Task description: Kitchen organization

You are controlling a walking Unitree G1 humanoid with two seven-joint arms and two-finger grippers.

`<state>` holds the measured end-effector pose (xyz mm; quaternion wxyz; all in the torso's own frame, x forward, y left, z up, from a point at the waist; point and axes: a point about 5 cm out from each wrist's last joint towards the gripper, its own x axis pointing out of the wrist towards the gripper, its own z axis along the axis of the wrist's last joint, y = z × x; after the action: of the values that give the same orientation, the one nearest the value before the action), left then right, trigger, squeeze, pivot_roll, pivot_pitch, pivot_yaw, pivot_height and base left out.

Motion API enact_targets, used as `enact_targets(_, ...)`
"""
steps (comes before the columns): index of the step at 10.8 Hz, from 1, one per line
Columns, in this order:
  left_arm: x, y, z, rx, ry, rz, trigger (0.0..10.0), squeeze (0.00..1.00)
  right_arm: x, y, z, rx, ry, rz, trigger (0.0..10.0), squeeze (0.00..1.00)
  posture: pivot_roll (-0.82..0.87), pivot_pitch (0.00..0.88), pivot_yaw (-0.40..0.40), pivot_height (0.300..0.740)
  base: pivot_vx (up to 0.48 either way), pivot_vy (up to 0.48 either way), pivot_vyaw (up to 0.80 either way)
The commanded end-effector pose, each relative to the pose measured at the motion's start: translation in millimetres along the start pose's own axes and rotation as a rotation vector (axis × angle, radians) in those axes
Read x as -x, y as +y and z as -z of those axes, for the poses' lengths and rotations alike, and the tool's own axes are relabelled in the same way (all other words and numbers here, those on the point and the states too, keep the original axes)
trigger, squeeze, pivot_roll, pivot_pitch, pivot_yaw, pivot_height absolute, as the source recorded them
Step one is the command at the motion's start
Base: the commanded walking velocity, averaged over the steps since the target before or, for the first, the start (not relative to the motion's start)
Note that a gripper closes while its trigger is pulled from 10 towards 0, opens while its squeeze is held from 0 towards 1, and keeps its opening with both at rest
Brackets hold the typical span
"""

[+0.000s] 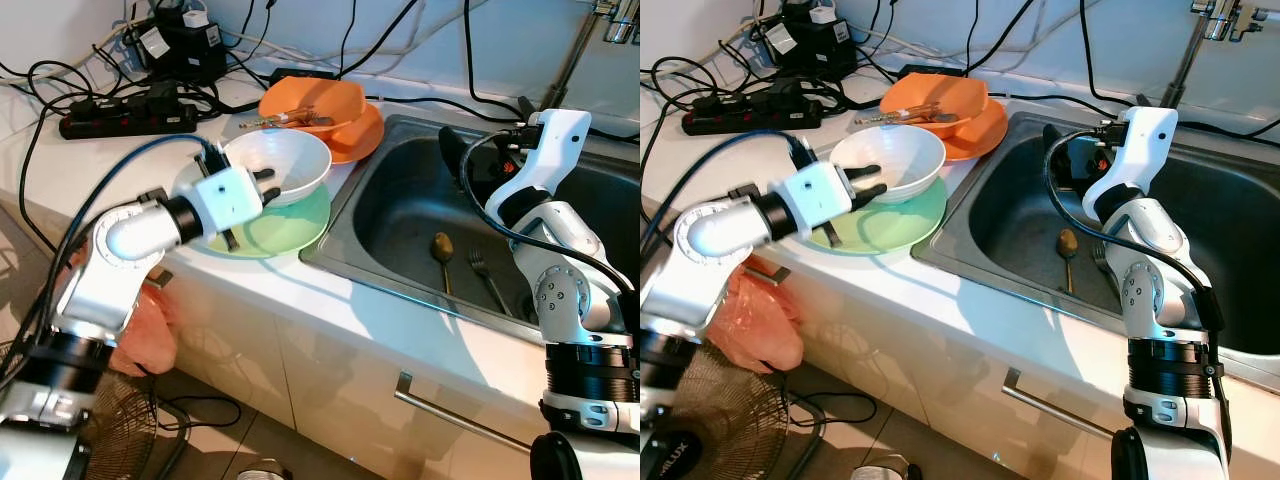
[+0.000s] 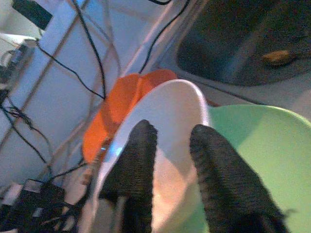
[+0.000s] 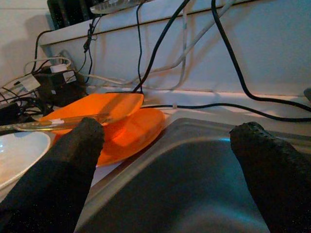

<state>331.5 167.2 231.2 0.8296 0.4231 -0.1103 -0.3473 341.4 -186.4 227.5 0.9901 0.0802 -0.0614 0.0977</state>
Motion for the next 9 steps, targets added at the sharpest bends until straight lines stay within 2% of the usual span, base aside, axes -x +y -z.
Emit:
enact_targets(1,3.3,12.4,-4,-0.012,0.002,-0.004,10.0,1.0,-3.1,3.5,-4,-0.012,-0.008,-0.014,10.0,0.0,0.31,0.028,0.028,0.74,0.0,0.0,0.0)
enact_targets(2,4.7,12.6,2,-0.012,0.039,0.048,10.0,1.0,-3.2,4.0,-5,-0.012,-0.011,-0.015,10.0,0.0,0.3,0.029,0.033,0.74,0.0,0.0,0.0)
enact_targets(6,2.1,24.6,16,-0.019,0.122,0.132,10.0,1.0,-0.9,4.2,-4,-0.015,-0.011,-0.008,10.0,0.0,0.3,0.033,0.041,0.74,0.0,0.0,0.0)
enact_targets(7,0.3,29.4,24,0.01,0.146,0.132,10.0,0.91,-0.5,4.5,-4,-0.013,-0.012,-0.007,10.0,0.0,0.3,0.032,0.043,0.74,0.0,0.0,0.0)
enact_targets(8,-2.7,32.8,30,0.088,0.156,0.149,10.0,0.0,-0.4,4.3,-4,-0.009,-0.012,-0.006,10.0,0.0,0.3,0.031,0.043,0.74,0.0,0.0,0.0)
enact_targets(9,-4.0,33.7,33,0.136,0.162,0.175,10.0,0.0,-0.5,4.2,-4,-0.008,-0.013,-0.005,10.0,0.0,0.29,0.032,0.044,0.74,0.0,0.0,0.0)
